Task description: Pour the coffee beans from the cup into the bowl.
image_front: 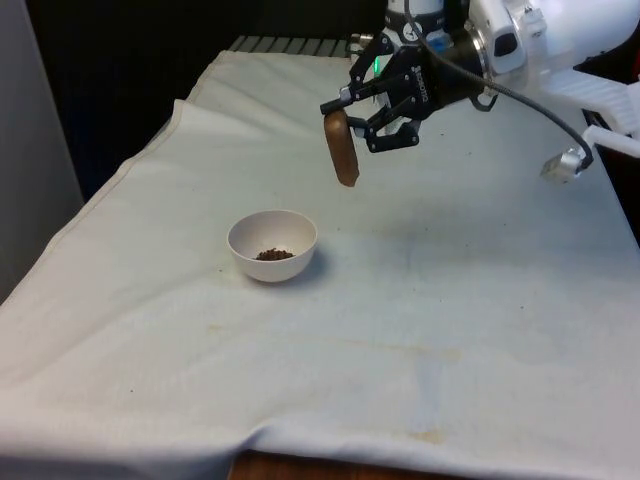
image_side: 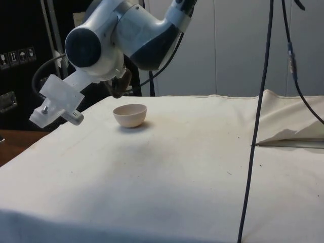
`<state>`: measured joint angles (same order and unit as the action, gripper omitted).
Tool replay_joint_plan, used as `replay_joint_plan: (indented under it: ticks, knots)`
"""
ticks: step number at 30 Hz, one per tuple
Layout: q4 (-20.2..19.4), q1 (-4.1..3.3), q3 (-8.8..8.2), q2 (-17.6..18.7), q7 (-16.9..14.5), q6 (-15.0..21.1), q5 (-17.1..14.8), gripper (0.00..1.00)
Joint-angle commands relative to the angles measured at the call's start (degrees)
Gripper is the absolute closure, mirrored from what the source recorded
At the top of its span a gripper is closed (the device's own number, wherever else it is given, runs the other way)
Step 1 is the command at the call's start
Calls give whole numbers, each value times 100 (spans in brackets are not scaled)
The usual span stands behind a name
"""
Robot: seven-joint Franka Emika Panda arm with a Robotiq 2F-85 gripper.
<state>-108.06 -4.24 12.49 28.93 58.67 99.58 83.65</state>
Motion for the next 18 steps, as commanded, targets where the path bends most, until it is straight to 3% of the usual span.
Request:
replay_joint_plan:
  ticks: [1,7,8,9,16,17,18]
  knots:
    - [-17,46,40,-40,-86,120,-120,97]
    - [-6,63,34,-40,-138,292,-298,97]
    - [0,17,6,-17,-69,195,-223,97]
    - [-6,69,34,-40,-143,315,-327,97]
    - [-6,109,40,-40,-172,521,-504,97]
    - [6,63,6,-17,-97,430,-430,97]
    - [0,109,34,-40,-178,544,-533,97]
